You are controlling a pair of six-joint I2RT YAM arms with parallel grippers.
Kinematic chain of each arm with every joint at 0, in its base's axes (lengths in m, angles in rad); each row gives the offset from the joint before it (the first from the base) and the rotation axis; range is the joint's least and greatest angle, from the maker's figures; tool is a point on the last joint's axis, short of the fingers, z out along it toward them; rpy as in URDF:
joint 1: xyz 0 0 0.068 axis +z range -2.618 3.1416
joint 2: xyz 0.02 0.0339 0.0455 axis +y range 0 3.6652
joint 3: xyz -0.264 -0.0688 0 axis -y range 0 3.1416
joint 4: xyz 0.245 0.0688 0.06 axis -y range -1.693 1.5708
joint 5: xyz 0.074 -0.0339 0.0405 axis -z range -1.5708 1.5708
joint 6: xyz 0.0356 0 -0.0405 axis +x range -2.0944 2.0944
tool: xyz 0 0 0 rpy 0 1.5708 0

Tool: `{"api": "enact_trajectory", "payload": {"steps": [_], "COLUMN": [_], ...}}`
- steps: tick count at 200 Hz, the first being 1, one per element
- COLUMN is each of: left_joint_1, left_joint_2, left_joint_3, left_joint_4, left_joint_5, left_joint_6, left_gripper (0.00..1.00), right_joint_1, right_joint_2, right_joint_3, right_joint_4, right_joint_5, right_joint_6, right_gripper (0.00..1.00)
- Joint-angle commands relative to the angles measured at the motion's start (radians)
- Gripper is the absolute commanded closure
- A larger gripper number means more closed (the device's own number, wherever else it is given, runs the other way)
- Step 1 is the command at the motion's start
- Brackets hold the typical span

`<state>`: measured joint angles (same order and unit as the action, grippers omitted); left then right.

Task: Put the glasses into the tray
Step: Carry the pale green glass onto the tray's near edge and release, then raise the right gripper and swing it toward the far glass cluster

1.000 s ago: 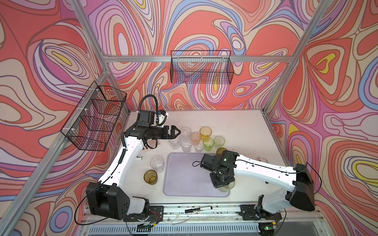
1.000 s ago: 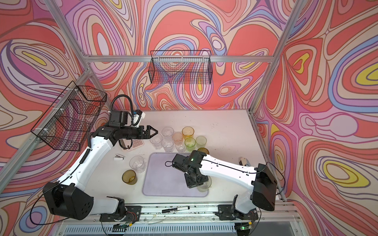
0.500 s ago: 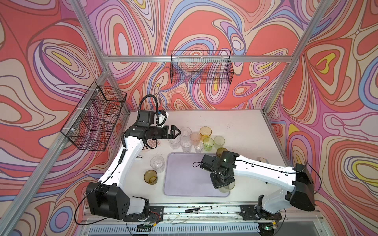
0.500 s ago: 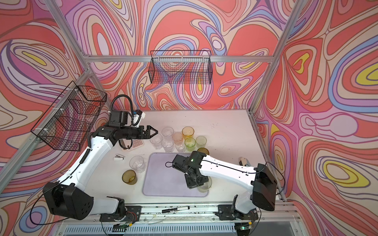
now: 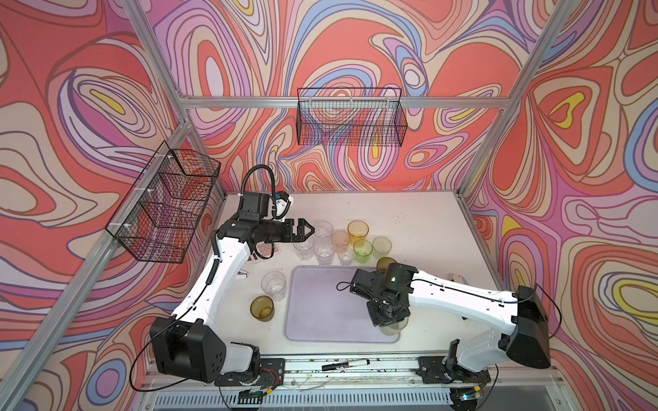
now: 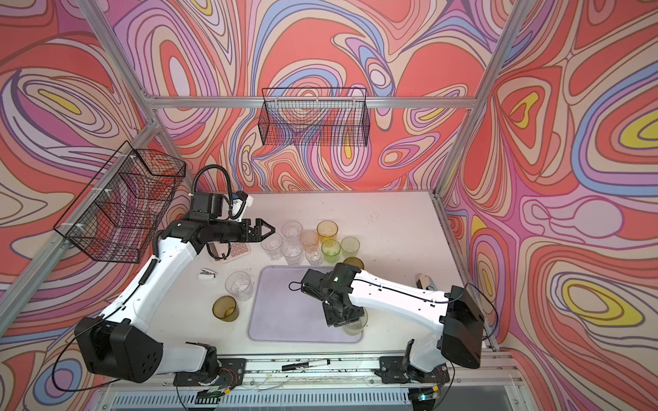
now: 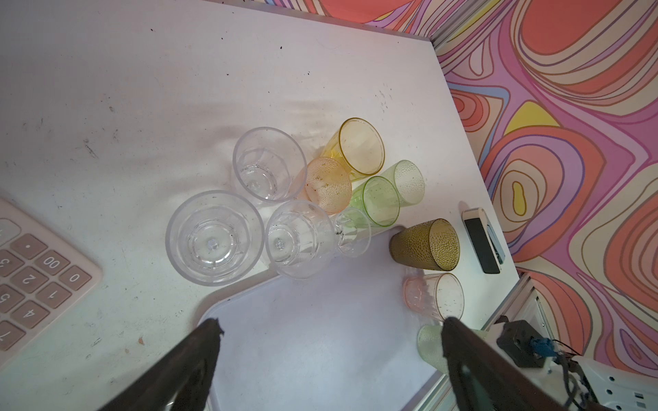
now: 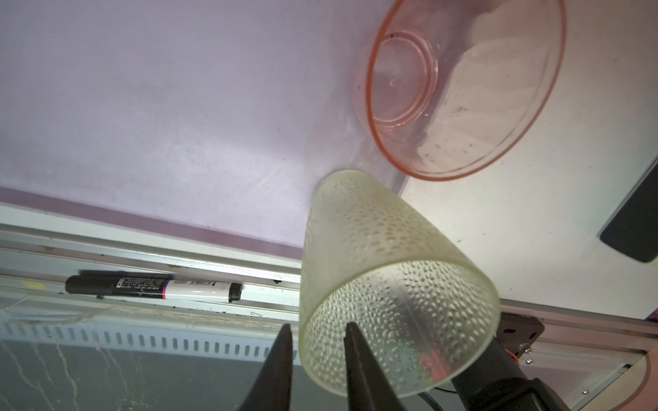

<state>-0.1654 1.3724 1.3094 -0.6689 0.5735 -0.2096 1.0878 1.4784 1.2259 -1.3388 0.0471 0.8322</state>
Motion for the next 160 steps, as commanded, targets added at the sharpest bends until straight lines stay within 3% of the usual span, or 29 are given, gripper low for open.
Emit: {"api": "enact_trajectory", "payload": {"steps": [1, 78, 160], "left_joint_1": [0.001, 0.001, 0.000], "left_joint_2": [0.009, 0.017, 0.006], "left_joint_3": [0.005, 0.005, -0.001], "left_joint_4": [-0.014, -0.012, -0.009], "left_joint_5": [-0.021, -0.006, 0.003], "left_joint_6": [0.018, 0.010, 0.008], "left_gripper": [0.01, 0.01, 0.01], "right_joint_1": [0.005, -0.006, -0.178], "right_joint_2": [-0.050, -0.068, -0.014], "right_joint_3": [0.036, 0.153, 0.238], "right_joint_4": [-0.008, -0.044, 0.048], "right_joint_5": [0.032, 0.166, 0.165], "right_joint_6": [0.011, -0.030, -0.230], "right_gripper": [0.72, 0.62, 0.62]}}
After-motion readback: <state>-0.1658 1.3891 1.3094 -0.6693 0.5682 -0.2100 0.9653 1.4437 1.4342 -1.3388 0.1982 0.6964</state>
